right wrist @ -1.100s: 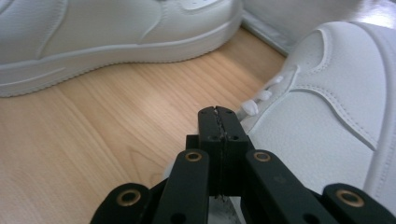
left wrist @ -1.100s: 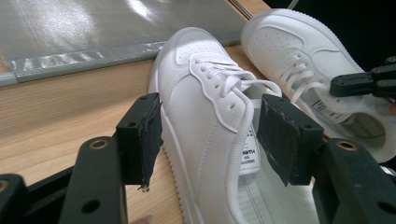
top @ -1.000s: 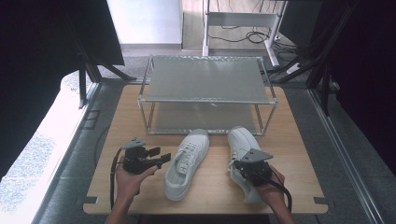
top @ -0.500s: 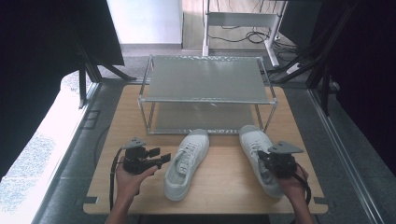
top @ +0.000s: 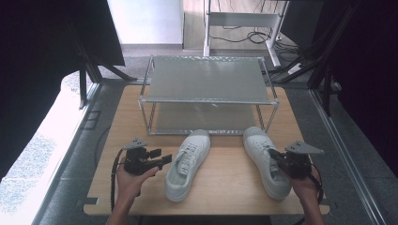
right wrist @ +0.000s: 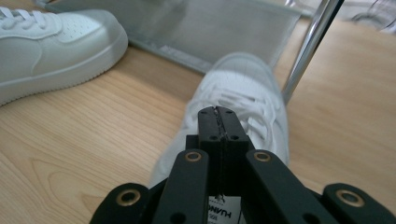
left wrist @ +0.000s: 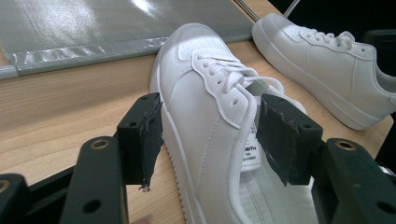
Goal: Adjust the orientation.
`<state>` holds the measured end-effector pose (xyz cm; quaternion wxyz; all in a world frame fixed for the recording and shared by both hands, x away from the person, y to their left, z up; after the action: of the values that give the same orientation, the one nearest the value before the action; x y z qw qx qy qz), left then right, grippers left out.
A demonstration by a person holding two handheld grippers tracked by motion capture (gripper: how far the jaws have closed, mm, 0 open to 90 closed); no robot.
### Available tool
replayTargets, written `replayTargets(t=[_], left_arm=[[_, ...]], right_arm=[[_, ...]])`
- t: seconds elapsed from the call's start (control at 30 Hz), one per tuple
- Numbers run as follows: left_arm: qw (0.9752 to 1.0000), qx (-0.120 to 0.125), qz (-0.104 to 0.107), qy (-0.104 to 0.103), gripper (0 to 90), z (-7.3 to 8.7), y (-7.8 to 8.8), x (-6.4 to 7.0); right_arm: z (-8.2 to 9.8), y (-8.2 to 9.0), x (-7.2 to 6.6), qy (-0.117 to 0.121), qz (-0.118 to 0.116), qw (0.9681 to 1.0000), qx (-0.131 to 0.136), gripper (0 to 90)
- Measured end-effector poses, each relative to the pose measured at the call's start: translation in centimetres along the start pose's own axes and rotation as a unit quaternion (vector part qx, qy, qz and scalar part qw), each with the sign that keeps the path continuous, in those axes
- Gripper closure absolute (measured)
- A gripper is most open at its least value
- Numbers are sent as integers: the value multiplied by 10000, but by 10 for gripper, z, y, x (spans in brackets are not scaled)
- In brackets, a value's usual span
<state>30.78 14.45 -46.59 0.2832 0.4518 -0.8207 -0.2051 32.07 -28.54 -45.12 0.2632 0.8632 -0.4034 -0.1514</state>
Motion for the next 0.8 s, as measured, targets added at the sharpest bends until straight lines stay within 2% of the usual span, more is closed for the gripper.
replayTargets(t=[0.07,0.13,0.17,0.2,0.23,0.27,0.3,0.33,0.37,0.4,0.43,0.47,0.5,0.53,0.6,0.8], left_arm=[[10000,7,-2,7,407,0,1,0],[10000,-3,10,-3,407,0,1,0],[10000,-12,22,0,407,0,1,2],[10000,-12,22,0,407,0,1,2],[10000,-27,34,-20,407,1,1,2],[10000,-27,34,-20,407,1,1,2],[10000,-48,48,-22,407,2,0,2],[10000,-48,48,-22,407,2,0,2],[10000,-56,45,-12,408,2,0,2],[10000,-57,38,-3,408,2,-1,2],[10000,-81,34,7,409,3,-2,2],[10000,-81,34,7,409,3,-2,2],[9999,-101,46,-11,409,3,-3,3],[9999,-102,50,-12,408,3,-3,3],[9999,-96,57,-19,408,3,-2,4],[10000,-80,26,53,408,3,1,-1]], right_arm=[[-4,6,-9,89,116,9999,35,900],[-5,12,-22,82,-165,9998,115,900],[-1,12,-32,128,-232,9996,21,900],[-1,12,-32,128,-232,9996,21,900],[6,8,-43,181,-305,9992,-171,900],[6,8,-43,181,-305,9992,-171,900],[16,3,-53,264,-325,9985,-346,900],[16,3,-53,264,-325,9985,-346,900],[31,1,-61,339,-279,9979,-474,900],[31,1,-61,339,-279,9979,-474,900],[45,-1,-61,336,-179,9971,-652,900],[45,-1,-61,336,-179,9971,-652,900],[49,0,-60,374,-92,9970,-671,900],[50,4,-55,352,21,9977,-573,900],[49,8,-50,161,-110,9988,-457,900],[54,18,-42,125,-155,9986,-484,900]])
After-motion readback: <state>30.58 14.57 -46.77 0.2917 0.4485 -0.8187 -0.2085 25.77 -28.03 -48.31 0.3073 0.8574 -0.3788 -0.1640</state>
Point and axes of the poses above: each handheld gripper's, and its own axes: y roughly backward along the jaws, z roughly out of its underside, x roughly to its right, the point moved 5 cm from there along -y, roughly forward along the jaws, and after that the axes turned 10 degrees about -z, right-handed, at the moved point
